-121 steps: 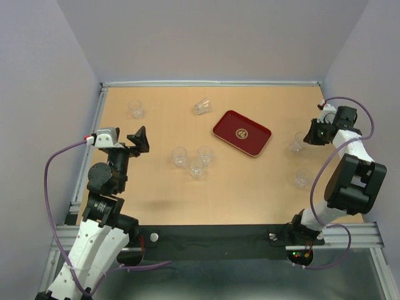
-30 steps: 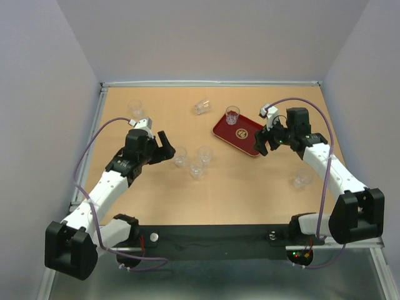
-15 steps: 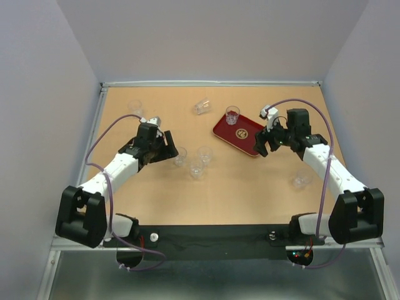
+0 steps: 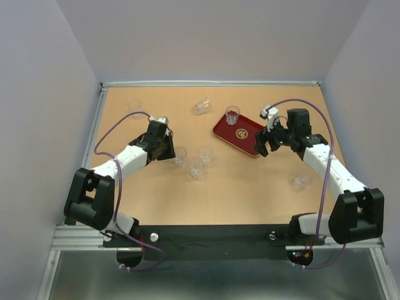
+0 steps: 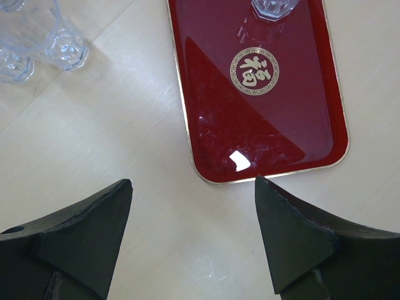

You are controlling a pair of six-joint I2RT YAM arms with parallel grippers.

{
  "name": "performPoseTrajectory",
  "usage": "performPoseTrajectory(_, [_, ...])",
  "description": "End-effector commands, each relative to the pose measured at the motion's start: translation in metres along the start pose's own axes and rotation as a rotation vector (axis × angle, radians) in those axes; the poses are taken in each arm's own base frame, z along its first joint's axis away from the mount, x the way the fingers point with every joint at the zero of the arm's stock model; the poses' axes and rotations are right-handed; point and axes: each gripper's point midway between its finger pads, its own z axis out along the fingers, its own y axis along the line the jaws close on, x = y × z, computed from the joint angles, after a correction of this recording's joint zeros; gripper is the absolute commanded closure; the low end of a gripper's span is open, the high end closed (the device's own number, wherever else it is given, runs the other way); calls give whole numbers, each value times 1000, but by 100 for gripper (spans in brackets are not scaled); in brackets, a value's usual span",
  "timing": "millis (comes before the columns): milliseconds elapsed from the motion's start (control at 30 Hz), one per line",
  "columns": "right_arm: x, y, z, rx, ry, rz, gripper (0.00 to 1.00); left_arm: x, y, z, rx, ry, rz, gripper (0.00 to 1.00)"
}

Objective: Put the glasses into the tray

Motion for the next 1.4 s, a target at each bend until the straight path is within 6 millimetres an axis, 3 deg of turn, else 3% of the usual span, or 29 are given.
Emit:
performPoseTrajectory(0, [-7, -2, -5, 14, -45, -29, 16, -23, -1, -6, -48, -76, 42, 66])
performPoseTrajectory(167, [-7, -3, -6, 15, -46, -25, 16, -35, 8, -13, -107, -120, 70, 94])
performPoseTrajectory(233, [-7, -3, -6, 14, -47, -25, 16, -41, 7, -17, -109, -137, 81, 100])
performPoseTrajectory(433, [-8, -3, -7, 20, -50, -27, 16, -78, -4, -38, -102, -237, 135, 100])
performPoseTrajectory(567, [-9, -3, -8, 22, -51, -28, 16, -120, -29, -56, -51, -327, 170, 100])
performPoseTrajectory(633, [-9, -4, -8, 23, -52, -30, 16, -127, -39, -51, -20, -315, 201, 100])
performPoseTrajectory(700, [-10, -3, -8, 22, -54, -31, 16, -147, -54, -55, 9, -345, 207, 100])
performPoseTrajectory(733, [-10, -3, -9, 22, -55, -32, 16, -147, -57, -46, 16, -325, 216, 100])
performPoseTrajectory(767, [-9, -3, -9, 19, -56, -30, 16, -159, -67, -50, 36, -346, 218, 100])
performPoseTrajectory(867, [-10, -3, -9, 21, -57, -32, 16, -168, -94, -41, 98, -340, 240, 100])
performPoseTrajectory(1000, [-10, -4, -9, 25, -56, -28, 16, -172, -129, -25, 153, -329, 285, 100])
performPoseTrajectory(1167, [-14, -4, -11, 31, -65, -29, 16, -164, -165, 5, 189, -288, 320, 100])
performPoseTrajectory(1367, [-14, -5, -12, 36, -65, -28, 16, -157, -191, 37, 213, -255, 311, 100])
